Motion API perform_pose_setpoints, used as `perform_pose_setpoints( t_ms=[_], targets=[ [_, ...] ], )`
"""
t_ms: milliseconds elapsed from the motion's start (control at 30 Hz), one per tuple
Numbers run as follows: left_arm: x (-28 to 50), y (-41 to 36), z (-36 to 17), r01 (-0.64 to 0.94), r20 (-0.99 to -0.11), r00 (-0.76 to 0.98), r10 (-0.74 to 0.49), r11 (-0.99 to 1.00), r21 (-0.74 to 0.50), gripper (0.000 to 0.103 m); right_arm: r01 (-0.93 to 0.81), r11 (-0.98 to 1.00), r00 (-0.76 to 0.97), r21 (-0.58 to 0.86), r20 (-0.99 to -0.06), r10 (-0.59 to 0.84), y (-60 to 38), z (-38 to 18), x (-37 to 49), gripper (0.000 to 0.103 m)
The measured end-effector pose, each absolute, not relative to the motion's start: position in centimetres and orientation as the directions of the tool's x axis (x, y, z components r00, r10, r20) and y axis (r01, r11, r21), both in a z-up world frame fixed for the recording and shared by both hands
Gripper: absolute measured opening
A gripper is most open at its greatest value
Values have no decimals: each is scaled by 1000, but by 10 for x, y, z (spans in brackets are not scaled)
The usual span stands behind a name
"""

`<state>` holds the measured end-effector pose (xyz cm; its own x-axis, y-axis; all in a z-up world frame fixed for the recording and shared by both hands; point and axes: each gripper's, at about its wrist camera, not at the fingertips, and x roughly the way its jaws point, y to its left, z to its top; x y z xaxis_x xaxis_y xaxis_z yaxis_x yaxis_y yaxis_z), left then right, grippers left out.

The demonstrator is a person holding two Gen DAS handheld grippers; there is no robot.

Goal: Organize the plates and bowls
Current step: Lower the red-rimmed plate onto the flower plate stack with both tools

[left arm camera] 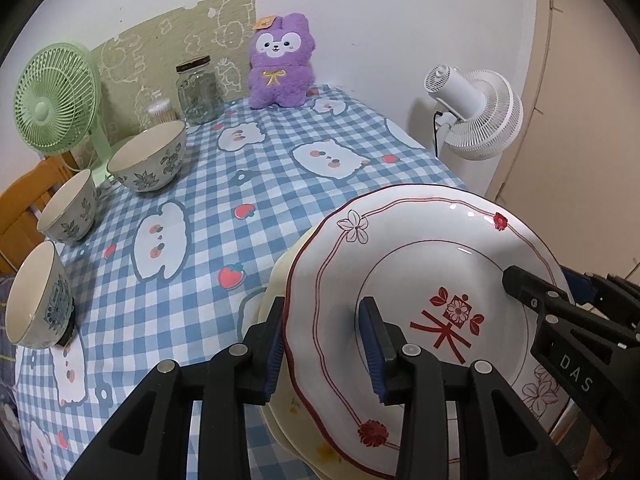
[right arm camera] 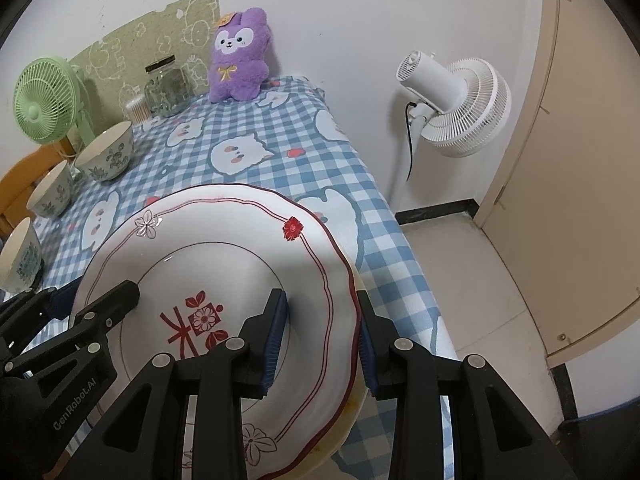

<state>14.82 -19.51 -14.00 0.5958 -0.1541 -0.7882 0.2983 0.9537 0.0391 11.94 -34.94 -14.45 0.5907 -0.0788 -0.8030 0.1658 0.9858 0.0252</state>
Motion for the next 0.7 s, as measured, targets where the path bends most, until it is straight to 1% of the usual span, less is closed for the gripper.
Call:
perform_pose_setpoints(
  t_ms=[233,333,500,533,567,600,700],
  targets=[
    [141,-203,-145,317,-765,631,-123,942,110,38,175,984,582,-22,-804,-121,-343,-146,118,37],
    [141,-205,-147,326,-763,634,-123,938,119,39,171,982,579,-79,-799,-165,-336,-149,117,37],
    [142,-204,-147,334,-764,631,-137,937,107,43,178,981,576,-80,-799,-170,-337,-149,118,41],
    [142,-204,-147,335,-765,629,-140,936,104,43,170,983,577,-72,-801,-158,-335,-149,118,48],
    [142,-203,-146,336,-766,627,-142,937,101,45,163,984,576,-68,-803,-151,-334,-150,119,58],
    [143,-202,-146,334,-767,626,-144,938,97,46,155,986,576,-65,-805,-144,-332,-150,119,61],
    [144,-198,-146,317,-769,626,-133,944,94,48,156,985,575,-77,-804,-154,-327,-151,120,65]
  ],
)
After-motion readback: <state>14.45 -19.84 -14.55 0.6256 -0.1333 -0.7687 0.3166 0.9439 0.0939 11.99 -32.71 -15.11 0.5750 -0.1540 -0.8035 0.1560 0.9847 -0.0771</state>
